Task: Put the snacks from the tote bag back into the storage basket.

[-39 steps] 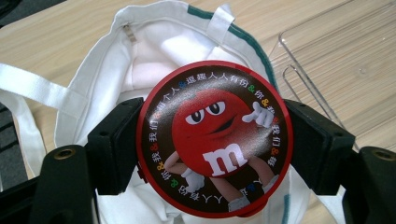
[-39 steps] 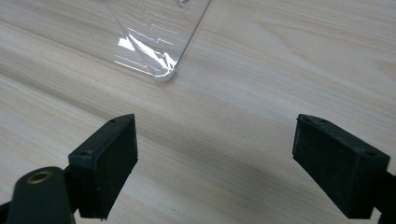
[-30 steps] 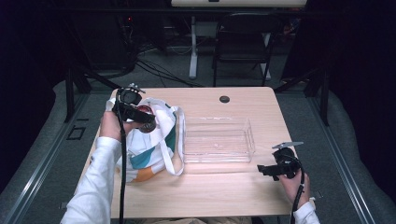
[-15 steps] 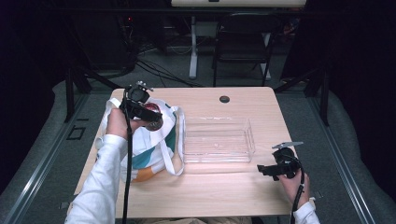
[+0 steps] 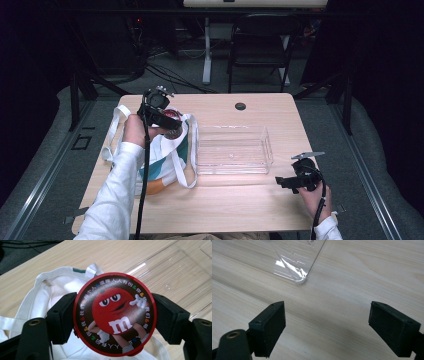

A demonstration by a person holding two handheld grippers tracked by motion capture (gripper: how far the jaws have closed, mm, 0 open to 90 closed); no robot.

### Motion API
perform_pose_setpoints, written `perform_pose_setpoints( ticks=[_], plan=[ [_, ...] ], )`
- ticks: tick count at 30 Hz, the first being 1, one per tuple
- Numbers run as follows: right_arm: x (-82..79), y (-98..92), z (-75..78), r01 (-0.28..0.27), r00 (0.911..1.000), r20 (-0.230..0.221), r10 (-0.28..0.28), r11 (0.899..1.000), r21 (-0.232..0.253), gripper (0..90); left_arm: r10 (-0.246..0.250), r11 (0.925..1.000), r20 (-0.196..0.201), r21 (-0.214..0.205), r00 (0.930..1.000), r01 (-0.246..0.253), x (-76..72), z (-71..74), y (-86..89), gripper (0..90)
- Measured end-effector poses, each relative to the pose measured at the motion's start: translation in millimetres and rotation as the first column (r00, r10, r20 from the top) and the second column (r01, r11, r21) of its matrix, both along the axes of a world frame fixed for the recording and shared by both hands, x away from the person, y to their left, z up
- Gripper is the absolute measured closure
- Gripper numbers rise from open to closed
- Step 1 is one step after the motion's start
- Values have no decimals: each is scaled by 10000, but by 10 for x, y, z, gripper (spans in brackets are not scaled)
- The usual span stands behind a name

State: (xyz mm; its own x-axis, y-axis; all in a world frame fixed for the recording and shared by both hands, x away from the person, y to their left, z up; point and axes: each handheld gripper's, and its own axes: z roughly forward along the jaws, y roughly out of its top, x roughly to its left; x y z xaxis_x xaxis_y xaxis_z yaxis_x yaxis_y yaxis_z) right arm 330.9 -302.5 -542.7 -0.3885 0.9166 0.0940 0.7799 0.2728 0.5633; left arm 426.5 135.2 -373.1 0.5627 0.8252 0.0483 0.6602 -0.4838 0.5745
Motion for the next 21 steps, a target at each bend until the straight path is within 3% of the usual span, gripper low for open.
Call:
perform_pose_setpoints(
  ticks=[21],
  plan=[
    [2, 0, 0, -13, 10000, -11, 13, 10000, -4, 137, -399, 9991, -66, -118, 9992, 399, 21, -56, -244, 260]
  ],
)
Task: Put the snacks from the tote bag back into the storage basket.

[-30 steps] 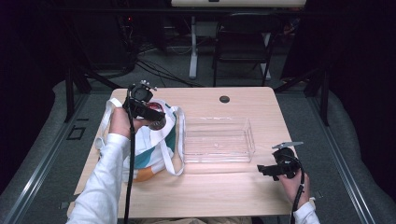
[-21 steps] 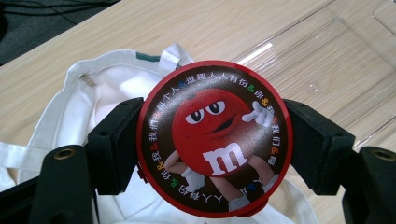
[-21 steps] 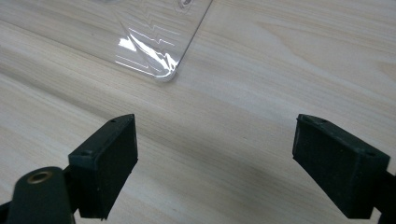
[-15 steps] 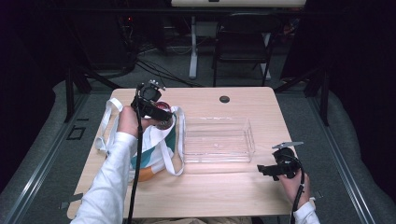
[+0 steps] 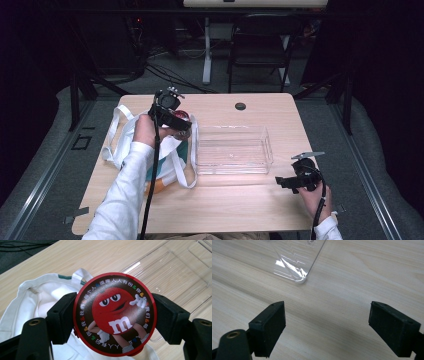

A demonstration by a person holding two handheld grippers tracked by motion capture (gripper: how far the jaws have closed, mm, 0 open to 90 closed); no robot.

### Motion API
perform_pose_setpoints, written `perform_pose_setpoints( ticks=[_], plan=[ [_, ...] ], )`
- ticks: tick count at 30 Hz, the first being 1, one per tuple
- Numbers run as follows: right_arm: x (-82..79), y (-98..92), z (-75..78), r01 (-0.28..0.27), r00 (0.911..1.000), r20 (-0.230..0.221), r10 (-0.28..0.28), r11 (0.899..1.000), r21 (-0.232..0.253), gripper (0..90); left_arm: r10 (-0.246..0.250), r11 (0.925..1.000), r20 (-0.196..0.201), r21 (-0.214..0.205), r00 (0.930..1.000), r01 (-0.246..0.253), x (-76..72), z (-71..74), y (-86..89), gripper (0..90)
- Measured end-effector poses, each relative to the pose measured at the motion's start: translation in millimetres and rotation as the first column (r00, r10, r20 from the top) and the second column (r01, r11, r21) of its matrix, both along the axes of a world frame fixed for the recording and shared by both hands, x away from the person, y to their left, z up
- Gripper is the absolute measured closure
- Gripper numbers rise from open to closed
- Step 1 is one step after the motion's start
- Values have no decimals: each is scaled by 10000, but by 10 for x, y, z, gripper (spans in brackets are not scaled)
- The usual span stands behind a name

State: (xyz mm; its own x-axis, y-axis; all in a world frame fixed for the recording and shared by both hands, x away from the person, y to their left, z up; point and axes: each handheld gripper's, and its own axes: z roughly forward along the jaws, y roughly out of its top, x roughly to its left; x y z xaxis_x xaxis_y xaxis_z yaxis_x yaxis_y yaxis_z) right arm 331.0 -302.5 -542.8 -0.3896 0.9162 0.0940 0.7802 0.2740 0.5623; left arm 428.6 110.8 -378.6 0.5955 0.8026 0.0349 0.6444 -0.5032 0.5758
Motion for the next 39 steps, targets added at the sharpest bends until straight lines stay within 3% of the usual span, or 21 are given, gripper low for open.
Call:
perform_pose_setpoints(
  ticks=[19, 39],
  plan=[
    [-3, -4, 3, 38, 10000, 69, -39, 10000, 25, 137, -541, 9974, -393, -494, 9978, 521, 6, -157, -295, 260],
    [-2, 3, 4, -51, 10000, -10, 51, 10000, 20, 137, -948, 9942, -794, -593, 9923, 902, -16, -398, -534, 259]
  ],
)
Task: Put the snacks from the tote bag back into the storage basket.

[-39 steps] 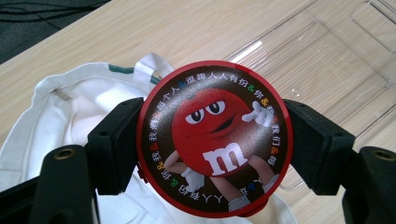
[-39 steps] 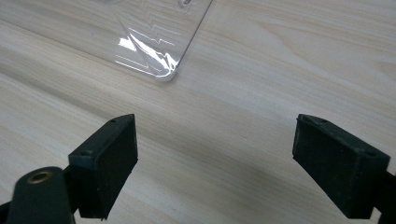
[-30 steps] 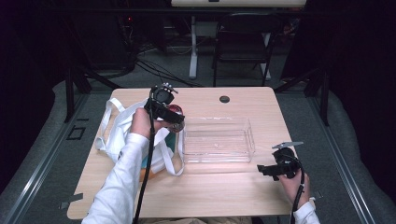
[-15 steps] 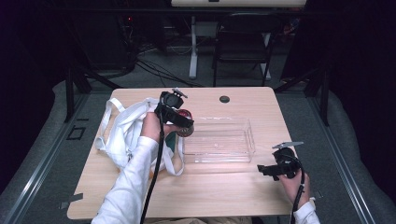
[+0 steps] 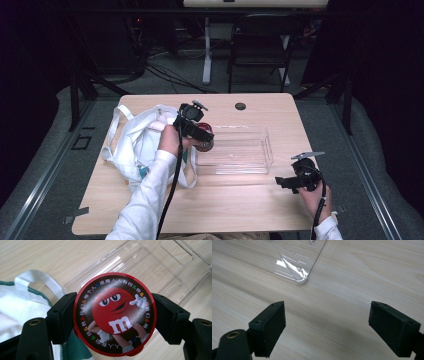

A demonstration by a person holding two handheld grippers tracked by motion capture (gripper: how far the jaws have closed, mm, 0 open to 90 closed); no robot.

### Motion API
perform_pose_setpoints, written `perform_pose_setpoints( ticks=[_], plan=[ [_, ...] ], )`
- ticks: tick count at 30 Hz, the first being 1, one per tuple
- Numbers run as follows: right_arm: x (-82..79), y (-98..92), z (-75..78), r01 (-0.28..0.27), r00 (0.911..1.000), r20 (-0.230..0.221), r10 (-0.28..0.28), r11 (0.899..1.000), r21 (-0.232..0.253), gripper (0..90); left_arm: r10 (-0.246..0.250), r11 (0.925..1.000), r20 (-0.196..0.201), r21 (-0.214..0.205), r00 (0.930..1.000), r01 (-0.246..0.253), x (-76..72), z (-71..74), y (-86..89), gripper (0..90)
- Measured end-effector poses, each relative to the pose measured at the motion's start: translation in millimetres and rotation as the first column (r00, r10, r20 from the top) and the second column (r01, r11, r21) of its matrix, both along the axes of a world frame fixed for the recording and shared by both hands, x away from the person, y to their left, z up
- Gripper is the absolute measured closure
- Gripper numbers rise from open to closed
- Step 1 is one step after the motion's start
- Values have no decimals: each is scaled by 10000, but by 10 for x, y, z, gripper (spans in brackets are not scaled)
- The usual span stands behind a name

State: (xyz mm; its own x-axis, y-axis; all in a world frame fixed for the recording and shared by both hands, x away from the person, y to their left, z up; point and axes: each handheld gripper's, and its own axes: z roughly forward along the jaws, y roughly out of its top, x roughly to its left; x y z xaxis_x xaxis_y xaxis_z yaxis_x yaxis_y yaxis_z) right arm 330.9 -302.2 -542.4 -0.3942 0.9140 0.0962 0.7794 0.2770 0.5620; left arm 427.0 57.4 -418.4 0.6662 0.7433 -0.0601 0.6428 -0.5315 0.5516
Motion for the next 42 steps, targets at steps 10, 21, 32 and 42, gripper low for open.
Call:
perform_pose_setpoints(
  ticks=[10, 21, 32, 42],
  plan=[
    [0, -2, -1, 8, 10000, -7, -8, 10000, 2, 137, -51, 10000, -205, 82, 9998, 53, -18, -143, -80, 260],
    [1, 3, 2, -23, 10000, 17, 23, 10000, 26, 137, -178, 9992, -451, 336, 9988, 193, -50, -329, -186, 260],
    [3, 11, 0, -28, 10000, 48, 27, 10000, 31, 137, -184, 9988, -811, 428, 9965, 219, -64, -540, -237, 260],
    [4, 7, 1, -46, 10000, 12, 46, 10000, 21, 137, 44, 9976, -941, 695, 9955, 22, -54, -707, -241, 260]
  ],
)
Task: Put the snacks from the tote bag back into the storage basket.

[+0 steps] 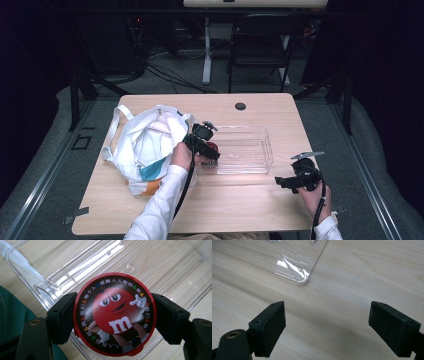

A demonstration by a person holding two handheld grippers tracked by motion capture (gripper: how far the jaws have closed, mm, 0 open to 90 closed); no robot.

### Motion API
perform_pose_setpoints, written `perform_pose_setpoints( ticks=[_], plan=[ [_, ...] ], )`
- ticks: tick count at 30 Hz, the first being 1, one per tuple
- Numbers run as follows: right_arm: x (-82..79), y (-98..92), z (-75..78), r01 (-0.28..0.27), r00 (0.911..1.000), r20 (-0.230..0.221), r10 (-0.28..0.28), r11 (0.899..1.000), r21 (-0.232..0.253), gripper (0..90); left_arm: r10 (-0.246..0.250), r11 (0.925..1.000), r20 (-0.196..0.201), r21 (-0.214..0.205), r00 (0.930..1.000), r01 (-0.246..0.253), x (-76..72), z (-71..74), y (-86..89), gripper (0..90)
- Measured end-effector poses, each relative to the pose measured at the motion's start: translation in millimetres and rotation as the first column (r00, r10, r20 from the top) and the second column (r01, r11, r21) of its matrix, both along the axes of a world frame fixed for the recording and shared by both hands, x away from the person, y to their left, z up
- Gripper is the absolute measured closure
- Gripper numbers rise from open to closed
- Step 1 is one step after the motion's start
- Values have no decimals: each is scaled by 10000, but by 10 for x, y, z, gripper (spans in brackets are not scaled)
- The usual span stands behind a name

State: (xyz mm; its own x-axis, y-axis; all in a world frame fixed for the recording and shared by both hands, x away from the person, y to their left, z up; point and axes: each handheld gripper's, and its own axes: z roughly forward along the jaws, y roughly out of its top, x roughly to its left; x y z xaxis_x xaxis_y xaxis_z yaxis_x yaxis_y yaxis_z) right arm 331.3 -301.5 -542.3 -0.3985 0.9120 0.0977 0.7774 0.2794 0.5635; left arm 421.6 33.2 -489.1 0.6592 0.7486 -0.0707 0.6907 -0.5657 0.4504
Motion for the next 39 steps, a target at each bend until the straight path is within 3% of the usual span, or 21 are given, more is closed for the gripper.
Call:
perform_pose_setpoints(
  ticks=[13, 29, 34, 39],
  plan=[
    [0, 6, 2, -38, 10000, -10, 38, 10000, -22, 137, -24, 9989, 16, 464, 10000, 23, -27, -100, -37, 259],
    [12, 21, -1, -114, 9999, 49, 114, 9999, -1, 137, 108, 9989, 115, 462, 9999, -113, -56, -129, -45, 255],
    [5, 36, 2, -119, 9999, 117, 119, 9999, 20, 137, 262, 9992, 468, 282, 9986, -275, -76, -61, -28, 222],
    [3, 28, 0, -174, 9998, 70, 174, 9998, 49, 137, 285, 9995, 834, 79, 9961, -292, -105, 109, -1, 174]
  ],
)
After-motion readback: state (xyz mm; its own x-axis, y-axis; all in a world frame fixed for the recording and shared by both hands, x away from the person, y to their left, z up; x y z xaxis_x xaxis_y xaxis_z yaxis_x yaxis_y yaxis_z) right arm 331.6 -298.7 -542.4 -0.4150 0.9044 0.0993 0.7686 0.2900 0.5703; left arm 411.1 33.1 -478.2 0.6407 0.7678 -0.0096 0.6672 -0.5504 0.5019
